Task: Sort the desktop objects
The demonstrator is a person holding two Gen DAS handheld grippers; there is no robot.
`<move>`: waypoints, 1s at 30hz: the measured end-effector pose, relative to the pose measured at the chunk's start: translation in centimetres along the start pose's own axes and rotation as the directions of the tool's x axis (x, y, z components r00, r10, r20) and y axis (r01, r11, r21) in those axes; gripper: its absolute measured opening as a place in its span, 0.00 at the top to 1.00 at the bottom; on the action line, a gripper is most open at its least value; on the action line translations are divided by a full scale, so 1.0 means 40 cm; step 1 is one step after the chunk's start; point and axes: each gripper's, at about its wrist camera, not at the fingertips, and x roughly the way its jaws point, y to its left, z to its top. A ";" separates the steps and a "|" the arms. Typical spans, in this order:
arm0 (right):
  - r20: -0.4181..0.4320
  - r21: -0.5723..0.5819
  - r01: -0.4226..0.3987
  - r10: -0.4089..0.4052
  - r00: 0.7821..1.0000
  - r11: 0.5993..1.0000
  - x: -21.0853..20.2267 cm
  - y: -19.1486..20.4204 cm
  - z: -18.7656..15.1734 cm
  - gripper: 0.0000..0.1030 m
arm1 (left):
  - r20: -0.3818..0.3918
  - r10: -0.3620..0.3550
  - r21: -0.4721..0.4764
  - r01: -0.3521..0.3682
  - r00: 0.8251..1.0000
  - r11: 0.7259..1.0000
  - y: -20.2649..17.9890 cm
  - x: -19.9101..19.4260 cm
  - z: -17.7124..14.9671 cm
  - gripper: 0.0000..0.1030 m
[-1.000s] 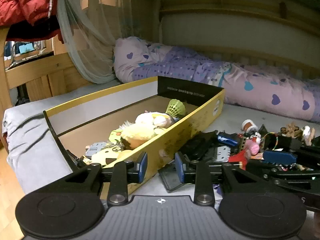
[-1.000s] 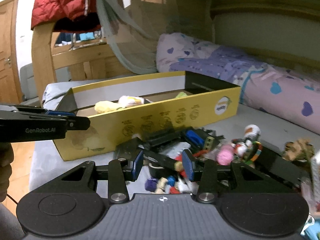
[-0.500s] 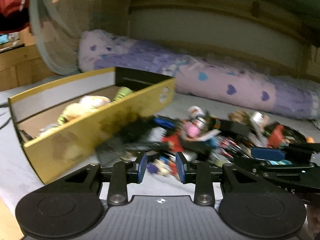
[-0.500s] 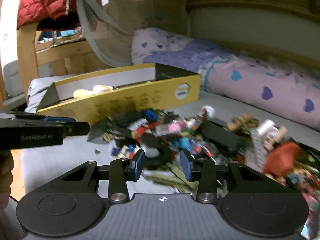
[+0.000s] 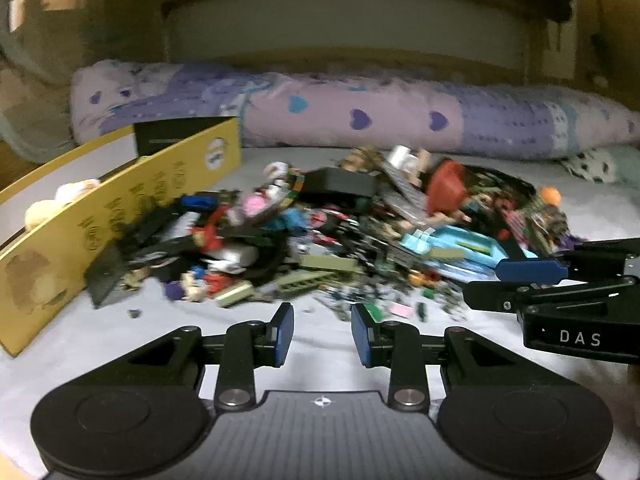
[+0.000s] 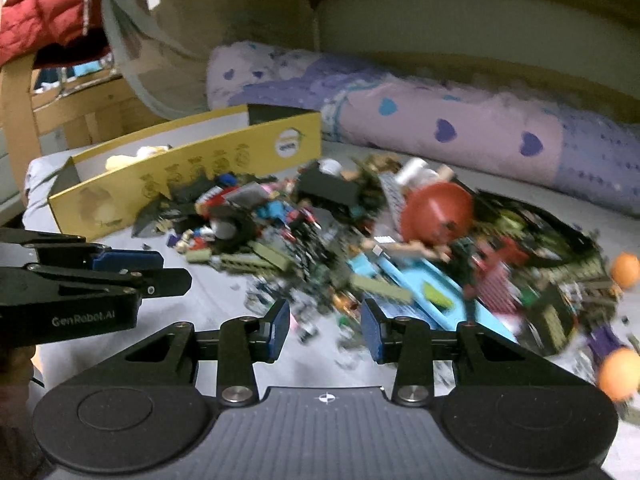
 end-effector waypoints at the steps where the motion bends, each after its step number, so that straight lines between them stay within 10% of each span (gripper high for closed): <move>1: -0.005 0.008 0.005 -0.005 1.000 1.000 -0.005 -0.008 -0.006 0.61 | -0.004 -0.010 0.013 0.010 1.000 1.000 -0.013 0.003 0.000 0.67; 22: -0.075 0.088 0.051 -0.045 0.996 0.995 0.001 -0.076 -0.101 0.66 | -0.097 -0.075 0.173 0.091 0.992 0.981 -0.173 0.137 -0.004 0.68; 30: -0.087 0.123 0.051 -0.040 0.995 0.991 0.019 -0.092 -0.102 0.69 | -0.103 -0.060 0.217 0.082 0.993 0.973 -0.195 0.175 -0.001 0.86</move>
